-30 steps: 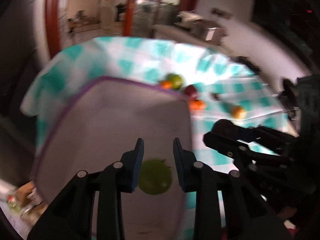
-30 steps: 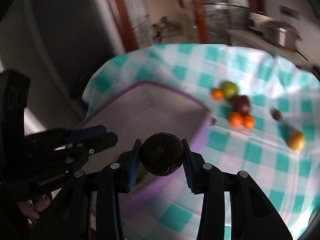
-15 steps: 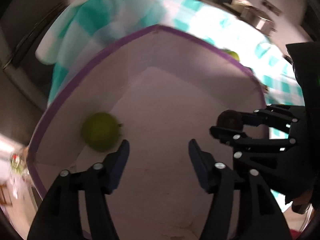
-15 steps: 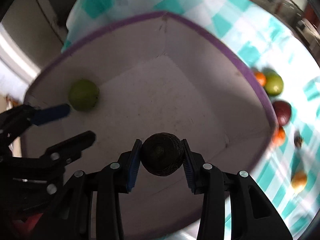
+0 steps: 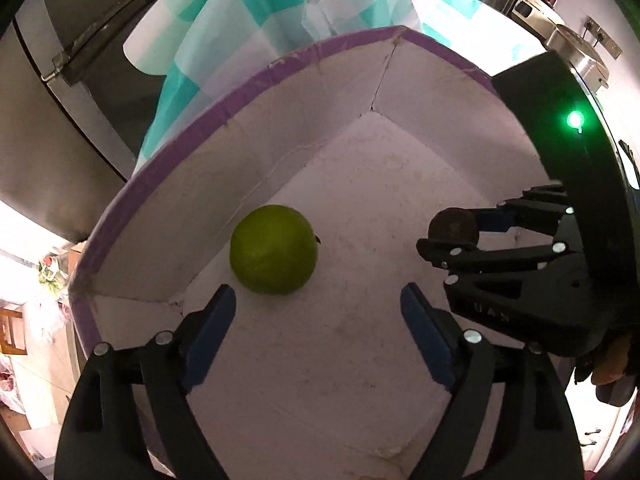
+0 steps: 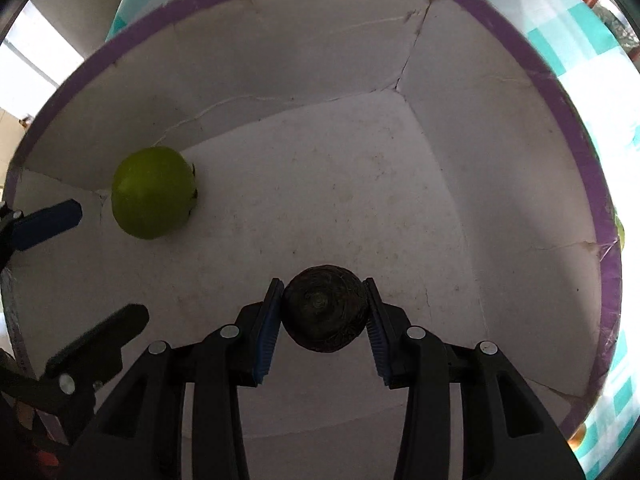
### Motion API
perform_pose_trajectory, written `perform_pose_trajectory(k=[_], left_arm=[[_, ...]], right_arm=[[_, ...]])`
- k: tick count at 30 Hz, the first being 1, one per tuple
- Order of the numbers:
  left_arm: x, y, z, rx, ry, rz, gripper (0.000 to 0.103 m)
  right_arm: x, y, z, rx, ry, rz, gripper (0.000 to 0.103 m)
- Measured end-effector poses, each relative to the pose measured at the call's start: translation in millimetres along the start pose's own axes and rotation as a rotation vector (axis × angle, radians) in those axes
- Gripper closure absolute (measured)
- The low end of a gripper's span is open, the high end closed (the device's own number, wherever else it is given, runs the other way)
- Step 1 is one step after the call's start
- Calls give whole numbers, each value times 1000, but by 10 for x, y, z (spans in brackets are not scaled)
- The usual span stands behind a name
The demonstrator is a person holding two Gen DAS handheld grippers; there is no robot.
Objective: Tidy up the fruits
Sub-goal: 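Open the right tool to drop the dark fruit into the box, then reach to the yellow pear and grasp it with the right tool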
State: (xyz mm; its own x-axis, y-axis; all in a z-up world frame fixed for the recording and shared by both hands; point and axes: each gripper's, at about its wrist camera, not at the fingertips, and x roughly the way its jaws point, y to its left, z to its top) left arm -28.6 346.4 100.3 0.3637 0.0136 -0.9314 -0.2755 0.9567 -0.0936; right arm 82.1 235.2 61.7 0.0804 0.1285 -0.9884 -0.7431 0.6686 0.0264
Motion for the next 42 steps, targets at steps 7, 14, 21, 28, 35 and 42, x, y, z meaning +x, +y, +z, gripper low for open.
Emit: perform_pose_trajectory(k=[7, 14, 21, 28, 35, 42], left_arm=[[-167, -245, 13, 42, -84, 4, 9], [-769, -421, -95, 188, -232, 19, 2], [-1318, -521, -203, 271, -336, -28, 2], [-1638, -905, -448, 379, -419, -41, 2], [-1895, -1227, -648, 429, -511, -147, 2], [-1819, -1593, -656, 491, -492, -175, 2]], right_arm=[[-272, -158, -97, 65, -97, 31, 36], [-1057, -213, -545, 188, -395, 78, 22], [-1652, 83, -1072, 286, -570, -1, 19], [-2020, 26, -1866, 468, -705, -123, 15], [-2304, -125, -2687, 654, -755, -256, 15], [-2245, -504, -3183, 842, -784, -307, 15]])
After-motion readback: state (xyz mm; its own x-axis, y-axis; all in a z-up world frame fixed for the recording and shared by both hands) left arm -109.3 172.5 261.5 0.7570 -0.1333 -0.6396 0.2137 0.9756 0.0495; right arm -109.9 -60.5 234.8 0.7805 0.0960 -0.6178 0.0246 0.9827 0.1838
